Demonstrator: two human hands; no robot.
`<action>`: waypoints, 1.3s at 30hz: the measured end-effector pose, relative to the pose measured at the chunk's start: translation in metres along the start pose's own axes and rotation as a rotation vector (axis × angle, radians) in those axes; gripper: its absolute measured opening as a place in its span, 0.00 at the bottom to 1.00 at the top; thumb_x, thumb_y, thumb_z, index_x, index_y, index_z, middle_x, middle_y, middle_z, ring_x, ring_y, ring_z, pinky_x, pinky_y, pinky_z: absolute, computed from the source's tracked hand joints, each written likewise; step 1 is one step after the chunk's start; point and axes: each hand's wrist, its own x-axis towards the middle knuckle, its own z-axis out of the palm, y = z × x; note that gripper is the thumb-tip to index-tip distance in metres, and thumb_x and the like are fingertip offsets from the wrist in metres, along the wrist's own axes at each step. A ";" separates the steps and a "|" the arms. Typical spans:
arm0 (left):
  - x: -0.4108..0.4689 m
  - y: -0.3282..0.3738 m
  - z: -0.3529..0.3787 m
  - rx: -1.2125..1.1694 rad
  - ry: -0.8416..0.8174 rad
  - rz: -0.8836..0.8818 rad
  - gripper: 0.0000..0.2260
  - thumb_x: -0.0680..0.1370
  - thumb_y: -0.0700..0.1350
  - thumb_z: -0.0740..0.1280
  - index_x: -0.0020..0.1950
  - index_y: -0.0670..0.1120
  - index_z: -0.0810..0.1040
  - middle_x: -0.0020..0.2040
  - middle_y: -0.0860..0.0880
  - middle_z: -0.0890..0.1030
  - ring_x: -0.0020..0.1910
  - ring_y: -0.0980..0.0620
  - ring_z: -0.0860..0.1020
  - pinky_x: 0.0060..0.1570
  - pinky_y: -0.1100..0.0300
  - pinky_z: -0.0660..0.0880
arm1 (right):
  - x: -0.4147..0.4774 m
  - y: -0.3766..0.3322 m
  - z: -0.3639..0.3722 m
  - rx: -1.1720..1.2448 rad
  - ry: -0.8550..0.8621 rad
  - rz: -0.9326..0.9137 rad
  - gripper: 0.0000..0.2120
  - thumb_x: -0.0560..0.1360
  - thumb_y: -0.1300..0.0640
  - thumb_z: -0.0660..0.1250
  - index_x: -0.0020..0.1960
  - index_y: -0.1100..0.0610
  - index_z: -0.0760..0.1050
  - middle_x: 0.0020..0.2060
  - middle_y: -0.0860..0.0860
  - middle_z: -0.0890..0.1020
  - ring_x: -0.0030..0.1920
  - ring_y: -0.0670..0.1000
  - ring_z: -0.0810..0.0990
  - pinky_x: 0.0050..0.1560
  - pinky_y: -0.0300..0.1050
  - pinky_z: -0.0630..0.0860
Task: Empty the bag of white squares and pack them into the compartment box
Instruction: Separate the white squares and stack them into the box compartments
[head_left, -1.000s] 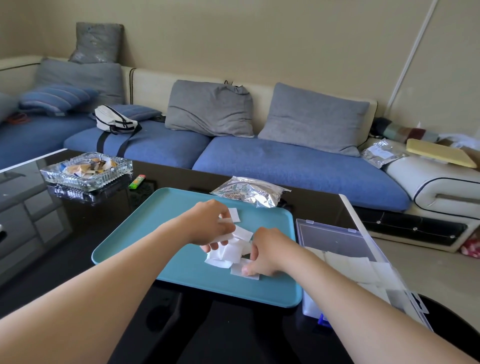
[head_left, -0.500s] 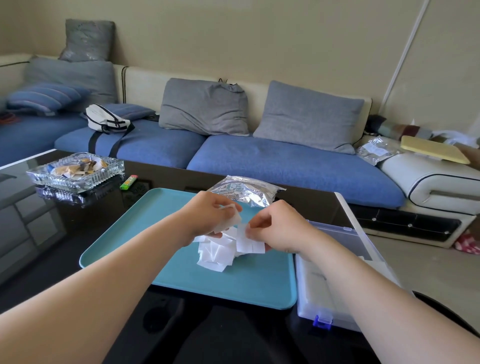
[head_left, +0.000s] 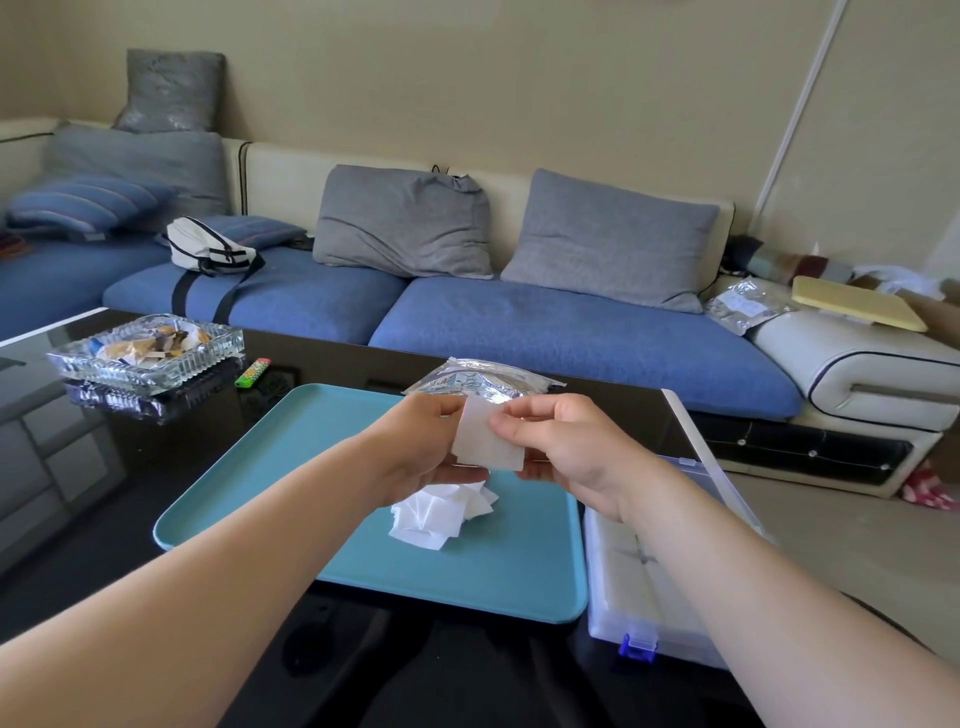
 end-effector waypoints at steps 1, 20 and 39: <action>0.000 0.000 0.001 -0.011 -0.016 0.001 0.10 0.85 0.40 0.64 0.62 0.45 0.84 0.57 0.41 0.86 0.58 0.41 0.85 0.53 0.49 0.85 | -0.001 -0.002 -0.001 0.025 -0.018 -0.011 0.10 0.78 0.56 0.76 0.58 0.59 0.84 0.46 0.53 0.88 0.44 0.48 0.85 0.40 0.40 0.80; -0.002 0.005 0.002 -0.159 -0.076 -0.024 0.17 0.88 0.49 0.59 0.68 0.38 0.77 0.64 0.38 0.82 0.60 0.42 0.85 0.60 0.47 0.82 | 0.005 0.007 -0.004 -0.345 0.270 -0.161 0.03 0.74 0.52 0.78 0.42 0.50 0.89 0.36 0.49 0.88 0.35 0.45 0.82 0.44 0.46 0.81; 0.000 0.001 0.000 0.003 -0.006 -0.014 0.12 0.88 0.41 0.58 0.65 0.39 0.78 0.62 0.37 0.82 0.58 0.41 0.85 0.60 0.44 0.82 | 0.005 0.002 -0.011 -0.525 0.252 -0.551 0.10 0.78 0.64 0.75 0.55 0.51 0.86 0.42 0.46 0.87 0.44 0.45 0.86 0.50 0.38 0.82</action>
